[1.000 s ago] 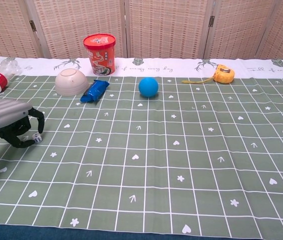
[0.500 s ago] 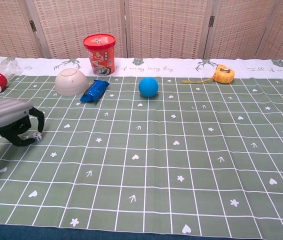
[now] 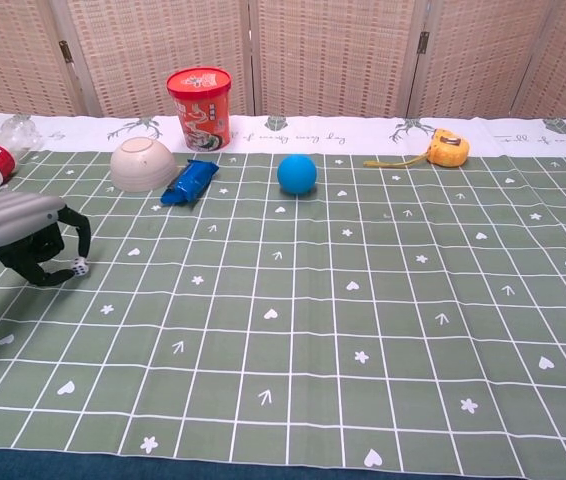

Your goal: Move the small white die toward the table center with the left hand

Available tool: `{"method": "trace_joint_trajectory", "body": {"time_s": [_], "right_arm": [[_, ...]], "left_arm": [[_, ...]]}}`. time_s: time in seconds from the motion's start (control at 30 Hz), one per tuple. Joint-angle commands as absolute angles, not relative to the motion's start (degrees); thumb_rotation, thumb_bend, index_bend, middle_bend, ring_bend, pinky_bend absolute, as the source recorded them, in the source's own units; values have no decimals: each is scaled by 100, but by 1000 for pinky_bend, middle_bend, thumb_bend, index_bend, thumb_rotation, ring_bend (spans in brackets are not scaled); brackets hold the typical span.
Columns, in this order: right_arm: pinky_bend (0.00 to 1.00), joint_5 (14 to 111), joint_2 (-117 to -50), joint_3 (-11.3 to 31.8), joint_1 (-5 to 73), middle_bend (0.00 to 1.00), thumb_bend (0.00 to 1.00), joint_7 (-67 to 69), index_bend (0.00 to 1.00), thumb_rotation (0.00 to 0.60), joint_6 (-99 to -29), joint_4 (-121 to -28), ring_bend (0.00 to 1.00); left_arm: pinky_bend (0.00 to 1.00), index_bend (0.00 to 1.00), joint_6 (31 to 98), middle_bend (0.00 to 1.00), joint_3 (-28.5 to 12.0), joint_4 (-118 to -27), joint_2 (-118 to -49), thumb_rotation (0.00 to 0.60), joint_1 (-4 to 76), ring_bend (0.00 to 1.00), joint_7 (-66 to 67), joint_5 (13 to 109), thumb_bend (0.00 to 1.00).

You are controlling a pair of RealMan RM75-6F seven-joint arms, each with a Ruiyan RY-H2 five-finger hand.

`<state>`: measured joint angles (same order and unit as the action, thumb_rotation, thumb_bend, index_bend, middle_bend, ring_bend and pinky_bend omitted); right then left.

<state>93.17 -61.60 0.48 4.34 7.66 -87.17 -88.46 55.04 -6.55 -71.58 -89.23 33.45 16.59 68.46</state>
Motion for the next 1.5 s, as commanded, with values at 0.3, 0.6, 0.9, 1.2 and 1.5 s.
{"method": "trace_joint_trajectory", "body": {"time_s": [0.3,0.6,0.9,1.2,1.5], "right_arm": [[214,9319,-6188,38,416,258,242,837,194,600,-8743,-8778,200],[214,9302,-6207,35,371,258,241,902,194,600,-8799,-8720,200],[214,9292,-6224,42,377,258,242,937,194,600,-8783,-8678,200],[214,9263,-6185,40,360,258,241,926,194,600,-8774,-8710,200],[214,9263,-6153,49,413,258,241,901,194,600,-8689,-8740,200]], "left_arm": [[886,618,5765,922,-754,-8110,-8411,600,3297,779,1266,7112,476],[888,174,6863,897,-1332,-9171,-7885,600,3085,747,-378,7858,372],[888,0,7032,869,-1331,-9452,-7701,452,2991,730,-352,7820,210],[828,22,7195,729,-1184,-9608,-7382,555,2640,601,-46,7409,210],[632,123,7723,572,-734,-9926,-6869,600,1967,434,1020,6992,210]]}}
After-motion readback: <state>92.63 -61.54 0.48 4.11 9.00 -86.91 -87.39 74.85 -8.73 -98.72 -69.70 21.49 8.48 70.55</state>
